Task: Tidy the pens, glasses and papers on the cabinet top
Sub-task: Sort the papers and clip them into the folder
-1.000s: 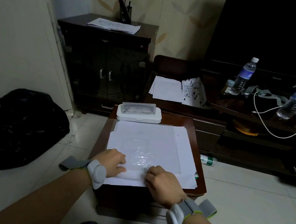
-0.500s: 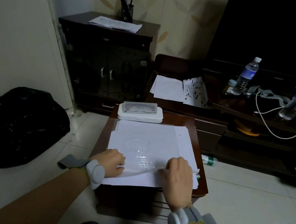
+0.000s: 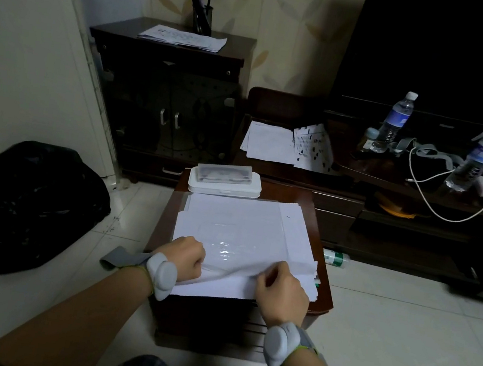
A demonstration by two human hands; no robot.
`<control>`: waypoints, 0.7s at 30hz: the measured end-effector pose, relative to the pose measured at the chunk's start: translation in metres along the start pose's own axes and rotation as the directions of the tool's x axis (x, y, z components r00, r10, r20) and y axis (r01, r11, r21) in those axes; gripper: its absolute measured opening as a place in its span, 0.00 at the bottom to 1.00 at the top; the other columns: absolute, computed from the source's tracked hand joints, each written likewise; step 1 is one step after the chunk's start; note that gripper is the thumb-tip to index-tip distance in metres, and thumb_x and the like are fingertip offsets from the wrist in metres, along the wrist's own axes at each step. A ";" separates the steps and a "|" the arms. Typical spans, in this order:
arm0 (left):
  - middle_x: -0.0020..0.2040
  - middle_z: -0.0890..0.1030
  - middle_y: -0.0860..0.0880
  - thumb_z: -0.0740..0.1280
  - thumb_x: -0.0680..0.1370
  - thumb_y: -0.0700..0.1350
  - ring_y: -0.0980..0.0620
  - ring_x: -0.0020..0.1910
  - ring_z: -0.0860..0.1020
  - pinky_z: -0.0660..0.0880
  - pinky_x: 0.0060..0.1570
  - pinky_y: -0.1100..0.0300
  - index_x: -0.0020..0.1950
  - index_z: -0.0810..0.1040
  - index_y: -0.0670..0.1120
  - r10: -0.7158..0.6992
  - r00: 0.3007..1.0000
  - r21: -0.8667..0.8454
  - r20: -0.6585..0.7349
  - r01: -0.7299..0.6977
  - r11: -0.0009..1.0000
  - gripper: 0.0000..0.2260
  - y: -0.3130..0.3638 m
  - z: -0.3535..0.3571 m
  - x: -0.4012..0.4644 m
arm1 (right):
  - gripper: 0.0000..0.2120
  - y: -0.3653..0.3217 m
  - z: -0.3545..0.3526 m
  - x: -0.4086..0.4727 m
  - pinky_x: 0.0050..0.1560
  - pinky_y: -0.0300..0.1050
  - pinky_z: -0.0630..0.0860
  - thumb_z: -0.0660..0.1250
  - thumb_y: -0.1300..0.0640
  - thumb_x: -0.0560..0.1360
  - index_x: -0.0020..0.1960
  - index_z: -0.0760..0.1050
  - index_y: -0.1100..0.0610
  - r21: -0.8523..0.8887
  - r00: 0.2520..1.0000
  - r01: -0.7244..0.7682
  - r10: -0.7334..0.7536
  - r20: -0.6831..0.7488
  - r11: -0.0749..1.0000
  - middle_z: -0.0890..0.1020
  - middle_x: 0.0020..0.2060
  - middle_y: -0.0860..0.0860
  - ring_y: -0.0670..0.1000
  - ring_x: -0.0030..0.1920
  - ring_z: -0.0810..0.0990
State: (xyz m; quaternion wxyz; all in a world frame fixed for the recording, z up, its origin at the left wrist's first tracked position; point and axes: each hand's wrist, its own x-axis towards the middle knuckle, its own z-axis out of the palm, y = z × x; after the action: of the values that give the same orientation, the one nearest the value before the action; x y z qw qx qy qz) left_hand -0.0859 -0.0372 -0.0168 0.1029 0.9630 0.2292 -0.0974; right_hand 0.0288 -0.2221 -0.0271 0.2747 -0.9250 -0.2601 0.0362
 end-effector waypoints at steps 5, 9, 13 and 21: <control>0.46 0.81 0.43 0.59 0.74 0.43 0.43 0.48 0.78 0.75 0.47 0.52 0.46 0.78 0.42 -0.006 0.998 0.004 -0.055 0.006 1.000 0.09 -0.001 0.000 -0.004 | 0.09 -0.004 -0.003 0.002 0.38 0.43 0.68 0.60 0.50 0.74 0.41 0.71 0.55 0.044 0.994 -0.094 0.092 0.062 0.995 0.80 0.38 0.52 0.58 0.42 0.79; 0.50 0.79 0.45 0.56 0.79 0.45 0.43 0.49 0.77 0.72 0.44 0.52 0.52 0.73 0.42 0.022 0.988 0.021 -0.153 -0.019 1.000 0.09 0.002 -0.002 -0.010 | 0.17 -0.008 -0.001 0.002 0.44 0.47 0.72 0.57 0.47 0.75 0.35 0.72 0.58 0.385 0.944 -0.318 0.249 0.218 0.866 0.80 0.36 0.55 0.59 0.41 0.76; 0.53 0.75 0.45 0.55 0.82 0.45 0.46 0.54 0.73 0.71 0.48 0.53 0.54 0.71 0.41 0.068 0.983 -0.010 -0.169 -0.071 0.997 0.10 0.003 -0.007 -0.013 | 0.35 -0.011 0.014 0.002 0.58 0.56 0.75 0.56 0.29 0.69 0.44 0.79 0.61 0.652 0.869 -0.494 0.350 0.350 0.575 0.84 0.43 0.57 0.61 0.49 0.81; 0.54 0.75 0.46 0.59 0.80 0.48 0.47 0.56 0.72 0.71 0.50 0.53 0.50 0.73 0.44 0.069 0.982 -0.033 -0.174 -0.075 0.997 0.09 0.019 -0.018 -0.017 | 0.18 -0.025 0.010 -0.006 0.30 0.43 0.81 0.72 0.60 0.72 0.55 0.73 0.72 0.763 0.745 -0.641 0.312 0.590 0.089 0.79 0.43 0.61 0.55 0.38 0.79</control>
State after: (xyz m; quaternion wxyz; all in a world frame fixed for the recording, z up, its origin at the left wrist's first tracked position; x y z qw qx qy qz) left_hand -0.0893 -0.0560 0.0075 0.1051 0.9733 0.2041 -0.0054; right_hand 0.0103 -0.2028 -0.0229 0.6963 -0.5886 0.0986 0.3988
